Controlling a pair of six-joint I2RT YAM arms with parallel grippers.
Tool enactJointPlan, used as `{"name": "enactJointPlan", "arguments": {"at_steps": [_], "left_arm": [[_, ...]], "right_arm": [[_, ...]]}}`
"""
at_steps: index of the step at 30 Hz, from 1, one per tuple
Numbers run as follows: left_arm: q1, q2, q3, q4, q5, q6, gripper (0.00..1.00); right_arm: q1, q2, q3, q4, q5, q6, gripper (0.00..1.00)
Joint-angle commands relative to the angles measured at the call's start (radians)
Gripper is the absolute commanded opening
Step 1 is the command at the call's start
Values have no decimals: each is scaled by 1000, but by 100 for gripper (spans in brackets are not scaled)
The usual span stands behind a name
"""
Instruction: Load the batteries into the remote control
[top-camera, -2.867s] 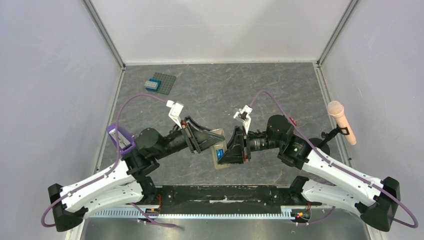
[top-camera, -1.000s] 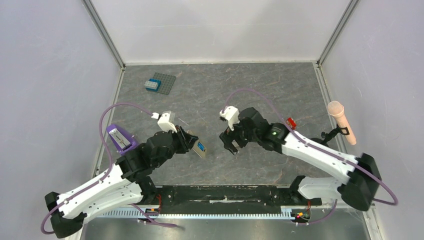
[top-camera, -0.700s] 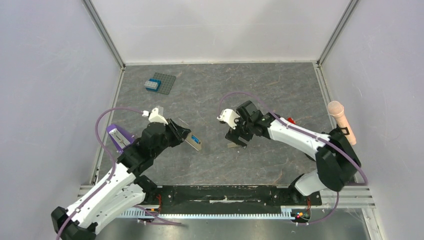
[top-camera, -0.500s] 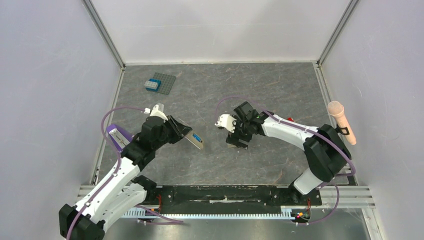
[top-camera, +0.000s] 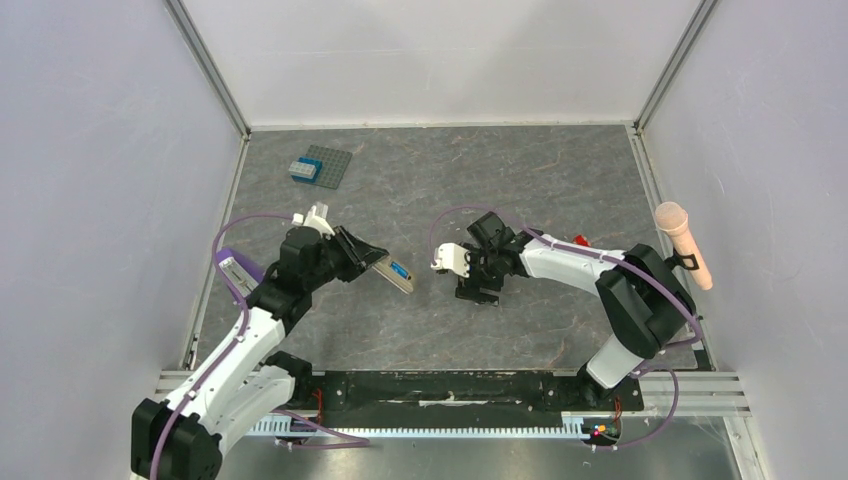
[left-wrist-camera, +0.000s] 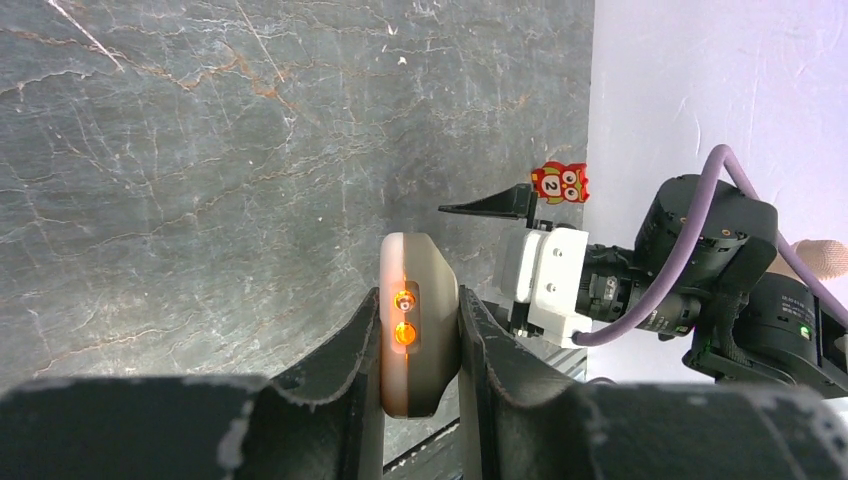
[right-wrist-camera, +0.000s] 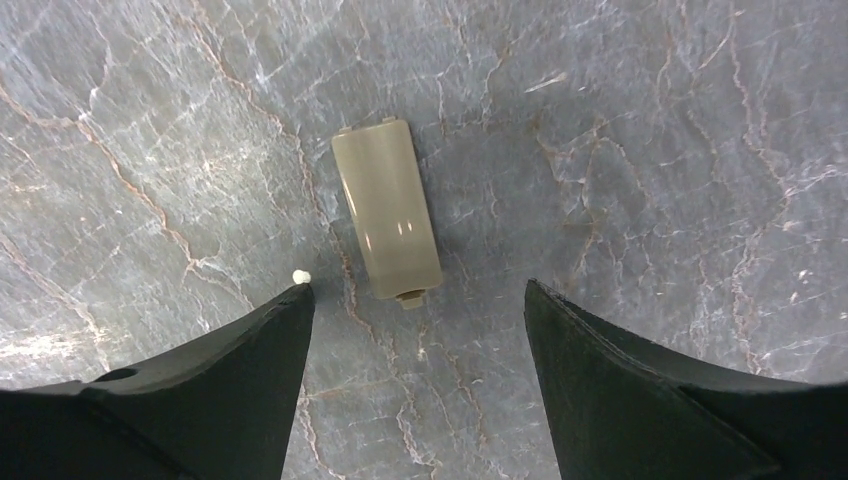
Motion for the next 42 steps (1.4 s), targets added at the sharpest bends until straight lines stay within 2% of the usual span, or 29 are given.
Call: {"name": "enactJointPlan", "arguments": {"at_steps": [1, 18, 20, 22, 26, 30, 35, 42], "left_arm": [[22, 2, 4, 73, 55, -23, 2], [51, -3, -6, 65, 77, -3, 2], [53, -5, -5, 61, 76, -1, 2], [56, -9, -5, 56, 77, 3, 2], [59, -17, -4, 42, 78, 15, 2], [60, -27, -9, 38, 79, 23, 2], [60, -30, -39, 94, 112, 25, 2], [57, -55, -158, 336, 148, 2, 2]], "right_arm": [[2, 12, -17, 77, 1, -32, 79], [11, 94, 16, 104, -21, -12, 57], [10, 104, 29, 92, -18, -13, 46], [11, 117, 49, 71, -19, -7, 29], [17, 111, 80, 31, -47, 15, 13], [30, 64, 80, 29, -40, 38, 8], [48, -29, 75, 36, -33, 100, 8], [94, -176, 58, 30, -39, 208, 8]]}}
